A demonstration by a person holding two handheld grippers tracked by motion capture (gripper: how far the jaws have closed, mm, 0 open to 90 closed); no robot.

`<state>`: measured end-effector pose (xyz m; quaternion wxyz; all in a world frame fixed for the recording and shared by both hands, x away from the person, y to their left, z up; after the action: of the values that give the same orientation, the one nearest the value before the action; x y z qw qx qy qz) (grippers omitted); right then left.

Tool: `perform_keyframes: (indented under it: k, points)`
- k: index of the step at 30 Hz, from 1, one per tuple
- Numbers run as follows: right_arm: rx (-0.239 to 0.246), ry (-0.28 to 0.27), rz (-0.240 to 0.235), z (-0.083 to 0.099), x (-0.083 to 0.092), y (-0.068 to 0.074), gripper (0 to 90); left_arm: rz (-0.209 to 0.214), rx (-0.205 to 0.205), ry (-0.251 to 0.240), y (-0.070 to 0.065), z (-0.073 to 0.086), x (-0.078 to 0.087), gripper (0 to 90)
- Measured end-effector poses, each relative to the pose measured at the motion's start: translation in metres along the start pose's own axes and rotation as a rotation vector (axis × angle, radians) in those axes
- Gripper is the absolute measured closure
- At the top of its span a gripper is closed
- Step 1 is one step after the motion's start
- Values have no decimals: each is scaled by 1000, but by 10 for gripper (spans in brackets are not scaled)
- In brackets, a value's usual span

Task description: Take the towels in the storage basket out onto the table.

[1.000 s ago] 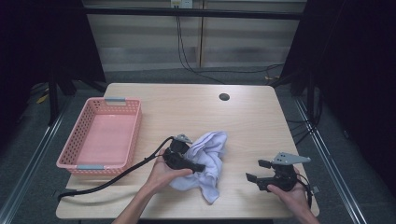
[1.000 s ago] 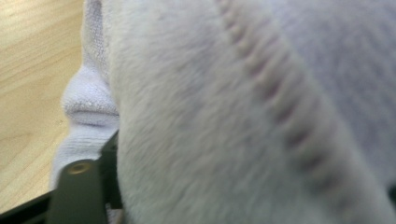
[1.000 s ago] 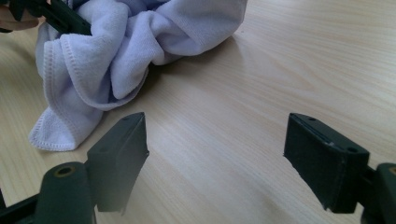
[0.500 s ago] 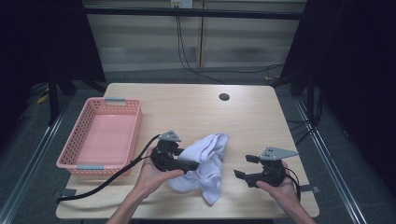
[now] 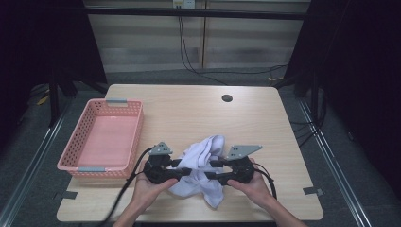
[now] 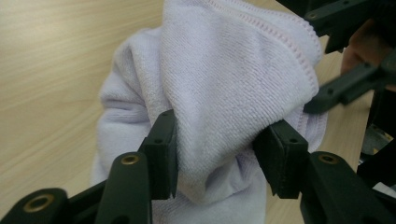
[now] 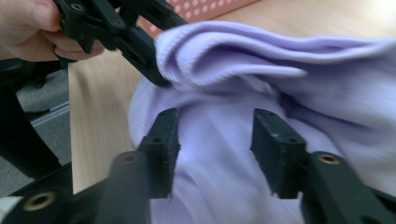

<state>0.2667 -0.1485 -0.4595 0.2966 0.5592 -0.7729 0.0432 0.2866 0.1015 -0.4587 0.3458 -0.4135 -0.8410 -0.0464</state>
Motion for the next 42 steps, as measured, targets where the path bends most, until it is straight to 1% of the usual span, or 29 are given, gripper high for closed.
perform_keyframes:
  k: [1, 2, 5, 6, 8, 10, 11, 13, 14, 16, 18, 19, 20, 21, 22, 23, 25, 26, 28, 30, 31, 33, 34, 36, 37, 39, 40, 41, 42]
  points:
    - [8, 19, -7, 1, -6, -1, 445, -12, -18, 1, -1, -1, -1, 572]
    - [14, 39, 1, 2, -11, -2, 413, -17, -18, -4, -1, -2, -2, 584]
    - [15, 76, 11, 10, -21, -4, 392, -11, -22, 6, 0, -1, -10, 596]
    - [17, 85, 22, 12, -23, -5, 401, -7, -13, 12, 1, 0, -13, 579]
    - [25, 96, 52, 16, -25, -6, 492, 0, 15, 17, 2, 0, -18, 533]
    - [34, 121, 89, 18, -28, -6, 619, -6, 5, 16, 2, 1, -18, 537]
    - [27, 120, 109, 17, -27, -8, 693, -12, -7, 12, 3, 1, -16, 586]
    - [1, 106, 115, 16, -21, -12, 811, 3, 0, -4, 8, 2, -12, 658]
    - [-13, 98, 112, 16, -19, -14, 833, -13, -9, -10, 11, 2, -10, 692]
    - [-35, 87, 117, 15, -12, -19, 846, 0, 25, -15, 17, 3, -8, 701]
    - [-67, 47, 92, 14, -2, -24, 845, -14, 7, -21, 17, 2, -5, 757]
    - [-73, 21, 96, 13, 4, -26, 845, -1, 7, -23, 17, 1, -4, 767]
    - [-83, 2, 108, 11, 11, -28, 845, 22, 22, -33, 16, 0, -3, 768]
    - [-91, -18, 104, 10, 17, -30, 845, 44, 34, -49, 16, -1, -2, 764]
    - [-93, -32, 110, 9, 22, -31, 846, 51, 46, -54, 15, -2, -2, 747]
    - [-92, -42, 126, 8, 26, -31, 846, 42, 39, -55, 13, -3, -1, 742]
    - [-96, -54, 114, 7, 33, -32, 846, 48, 35, -59, 12, -4, -1, 727]
    - [-96, -53, 125, 7, 35, -31, 847, 34, 44, -58, 12, -4, -1, 699]
    - [-106, -43, 129, 11, 39, -29, 844, -6, 85, -43, 17, -3, -1, 579]
    - [-120, -8, 100, 18, 39, -28, 815, -11, 104, -48, 21, -2, 1, 512]
    - [-117, -2, 102, 22, 38, -26, 771, -4, 109, -57, 22, -2, 3, 497]
    - [-105, 5, 85, 27, 37, -21, 714, -4, 94, -72, 20, -3, 11, 493]
    - [-98, -6, 89, 26, 39, -19, 672, -1, 86, -82, 17, -4, 14, 496]
    - [-95, -36, 85, 20, 43, -18, 663, -3, 56, -92, 10, -4, 22, 508]
    - [-89, -57, 81, 16, 45, -17, 654, 7, 51, -92, 8, -3, 23, 541]
    - [-91, -78, 58, 11, 45, -17, 663, 16, 9, -92, 2, -3, 23, 607]
    - [-82, -68, 55, 9, 42, -17, 660, 18, -8, -90, -2, -3, 22, 645]
    - [-78, -57, 54, 8, 38, -16, 654, 21, -24, -92, -6, -4, 21, 651]
    - [-76, -53, 32, 8, 33, -15, 653, 47, -43, -84, -11, -6, 20, 652]
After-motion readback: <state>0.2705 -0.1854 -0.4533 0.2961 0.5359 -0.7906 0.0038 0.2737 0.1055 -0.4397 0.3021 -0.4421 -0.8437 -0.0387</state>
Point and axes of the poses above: each handheld gripper's, and its own axes: x roughly backward along the jaws, z roughly out of its underside, y roughly to its left, the point moved 1 cm from there along -x, roughly forward along the jaws, and after that the axes turned 9 degrees about -z, right-handed, at the moved point
